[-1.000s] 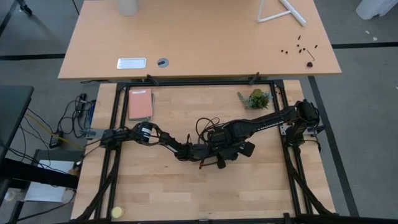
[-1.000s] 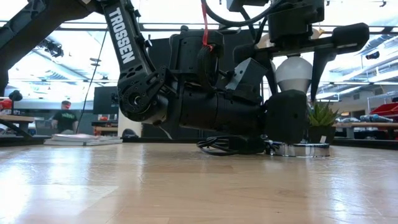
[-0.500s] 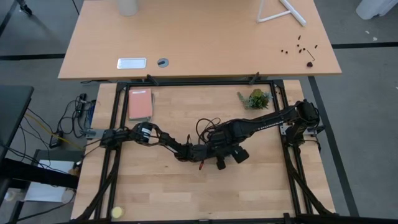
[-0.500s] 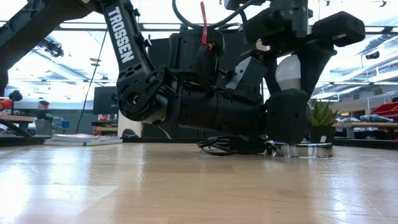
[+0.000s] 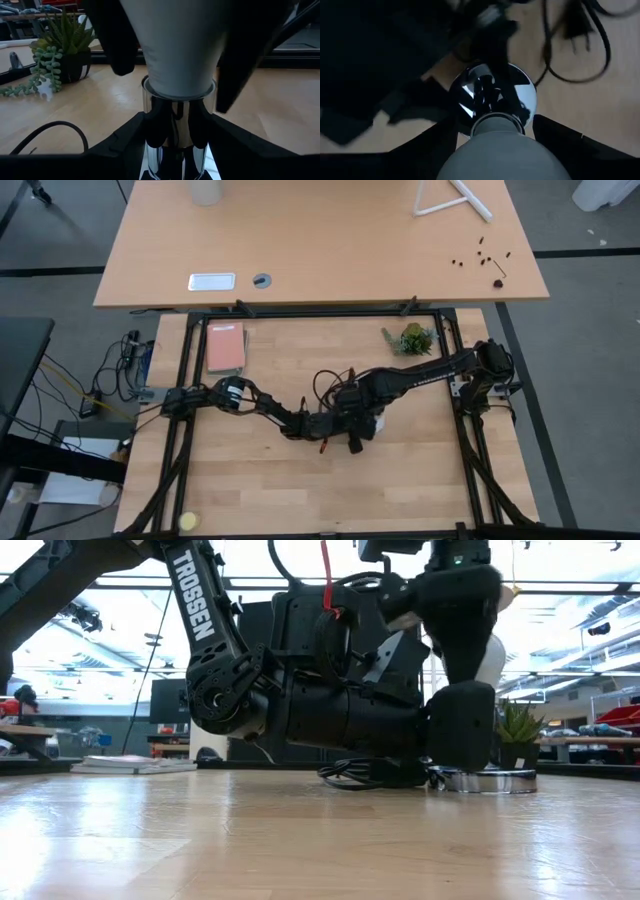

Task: Screw lightbulb
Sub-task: Insert the lightbulb into the lamp

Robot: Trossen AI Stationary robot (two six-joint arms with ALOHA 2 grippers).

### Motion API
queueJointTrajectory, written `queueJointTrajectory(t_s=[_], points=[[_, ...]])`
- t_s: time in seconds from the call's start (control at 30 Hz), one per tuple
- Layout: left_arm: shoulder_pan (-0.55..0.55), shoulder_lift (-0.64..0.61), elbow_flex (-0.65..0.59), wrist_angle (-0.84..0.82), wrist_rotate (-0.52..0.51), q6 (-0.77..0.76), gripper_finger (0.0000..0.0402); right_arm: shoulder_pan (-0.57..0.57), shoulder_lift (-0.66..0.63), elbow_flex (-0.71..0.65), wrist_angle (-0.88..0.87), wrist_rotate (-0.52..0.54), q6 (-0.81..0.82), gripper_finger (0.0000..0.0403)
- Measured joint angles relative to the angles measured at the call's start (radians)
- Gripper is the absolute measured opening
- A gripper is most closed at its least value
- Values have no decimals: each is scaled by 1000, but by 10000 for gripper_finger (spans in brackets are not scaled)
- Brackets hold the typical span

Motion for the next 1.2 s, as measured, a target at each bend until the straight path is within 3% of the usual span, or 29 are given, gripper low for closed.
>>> queueJointTrajectory(t_s=[0.23, 0.4, 0.97, 1.2], points=[[2, 0, -1, 7, -10, 0, 200, -13, 0, 0, -4, 38, 273, 258], [2, 0, -1, 7, -9, 0, 200, -14, 0, 0, -9, 39, 348, 259], [2, 0, -1, 3, 1, -15, 200, 13, -2, 0, 23, 112, 136, 342], [2, 0, 1, -1, -2, -22, 200, 23, -24, 38, -1, 108, 13, 350]])
